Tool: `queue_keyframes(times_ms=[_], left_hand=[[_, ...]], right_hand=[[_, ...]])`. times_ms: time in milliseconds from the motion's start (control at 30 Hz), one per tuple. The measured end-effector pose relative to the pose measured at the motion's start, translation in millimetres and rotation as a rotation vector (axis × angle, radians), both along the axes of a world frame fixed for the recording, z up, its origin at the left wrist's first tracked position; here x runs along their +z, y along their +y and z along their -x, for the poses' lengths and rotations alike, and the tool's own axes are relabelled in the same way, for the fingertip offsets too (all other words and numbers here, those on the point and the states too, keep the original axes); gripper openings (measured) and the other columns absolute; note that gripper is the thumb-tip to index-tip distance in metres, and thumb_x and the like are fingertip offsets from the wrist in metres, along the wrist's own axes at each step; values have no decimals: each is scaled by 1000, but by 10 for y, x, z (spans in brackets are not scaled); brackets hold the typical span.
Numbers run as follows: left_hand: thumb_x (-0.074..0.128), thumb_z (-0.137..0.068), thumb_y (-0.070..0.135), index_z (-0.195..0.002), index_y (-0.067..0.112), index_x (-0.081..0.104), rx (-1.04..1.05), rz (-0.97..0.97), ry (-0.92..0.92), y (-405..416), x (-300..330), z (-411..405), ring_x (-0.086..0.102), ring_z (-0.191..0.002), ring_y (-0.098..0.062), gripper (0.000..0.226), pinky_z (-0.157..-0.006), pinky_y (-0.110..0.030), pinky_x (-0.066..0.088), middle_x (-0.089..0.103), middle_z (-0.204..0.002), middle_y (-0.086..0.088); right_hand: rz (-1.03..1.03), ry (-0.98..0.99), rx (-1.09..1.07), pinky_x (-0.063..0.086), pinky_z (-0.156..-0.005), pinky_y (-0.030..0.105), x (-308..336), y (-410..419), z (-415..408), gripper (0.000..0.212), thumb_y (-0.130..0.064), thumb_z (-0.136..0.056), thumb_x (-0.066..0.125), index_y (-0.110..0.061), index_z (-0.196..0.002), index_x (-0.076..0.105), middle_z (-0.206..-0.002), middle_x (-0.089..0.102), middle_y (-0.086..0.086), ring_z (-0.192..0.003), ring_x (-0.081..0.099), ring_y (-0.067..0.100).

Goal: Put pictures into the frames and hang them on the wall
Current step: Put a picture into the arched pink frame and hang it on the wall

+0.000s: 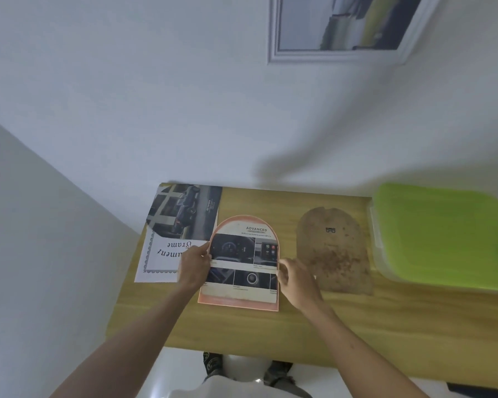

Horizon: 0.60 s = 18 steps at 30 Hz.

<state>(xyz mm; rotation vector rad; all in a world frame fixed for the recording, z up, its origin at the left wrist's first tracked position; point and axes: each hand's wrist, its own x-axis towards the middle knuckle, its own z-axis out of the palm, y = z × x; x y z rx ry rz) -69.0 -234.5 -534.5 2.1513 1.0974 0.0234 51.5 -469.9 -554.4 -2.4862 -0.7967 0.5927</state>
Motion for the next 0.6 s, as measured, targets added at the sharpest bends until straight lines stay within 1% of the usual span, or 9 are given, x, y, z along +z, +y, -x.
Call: queue_keyframes(times_ms=[100,167,233,300,367,433,467,533,600], left_hand=[[54,-95,7,-120,15,67,-62,-73,32,-54,-24,41,56,-76,-21,30,-66,-27,44,60,-91,-7],[55,-96,15,-125,15,61,-102,-92,71,-104,-18,70,58,-80,-23,29,-71,-32,49,57,-102,-8],[56,-96,27,-127,14,57,-165,-149,147,-143,-34,106,59,-93,-25,33,-77,-38,53,54,-117,-8],[55,-95,39,-129,14,53,-228,-219,203,-162,-80,138,52,-113,-26,43,-87,-42,52,47,-129,-8],[56,-92,49,-132,12,47,-273,-242,243,-157,-152,162,40,-127,-28,55,-99,-43,45,38,-139,-11],[55,-90,55,-139,13,40,-281,-191,275,-158,-215,177,27,-136,-31,66,-109,-46,36,26,-148,-14],[55,-91,56,-142,14,37,-263,-143,276,-165,-234,179,20,-139,-33,69,-112,-47,31,20,-151,-15],[55,-93,50,-144,17,37,-196,-42,228,-186,-236,173,11,-141,-34,64,-115,-49,22,13,-154,-15],[57,-95,40,-142,20,46,-124,28,148,-201,-225,162,8,-142,-33,52,-117,-49,16,12,-156,-14]], right_hand=[[60,15,-67,51,-88,35,18,146,79,40,-20,-100,51,-11,-139,52,-128,58,8,-111,60,24],[103,-1,-86,51,-86,36,45,209,133,43,-23,-101,49,-13,-144,47,-128,57,8,-112,59,26],[153,-39,-81,49,-78,33,66,261,206,47,-26,-102,48,-16,-147,42,-126,55,8,-109,59,26],[209,-82,-86,48,-74,32,67,316,290,48,-29,-102,46,-17,-148,40,-127,54,8,-109,59,25],[275,-99,-101,50,-83,33,53,374,374,52,-33,-102,44,-14,-150,36,-132,51,10,-116,54,25],[314,-71,-130,46,-97,34,44,443,447,60,-38,-102,44,-10,-153,28,-140,43,13,-126,45,27],[316,-42,-154,44,-102,35,56,479,479,64,-39,-102,44,-8,-154,25,-144,38,14,-131,40,28],[314,9,-204,41,-106,37,90,552,530,67,-43,-101,44,-8,-154,24,-150,29,16,-137,32,29],[323,41,-238,37,-110,40,99,607,565,66,-45,-101,43,-8,-154,27,-154,23,17,-140,27,31]])
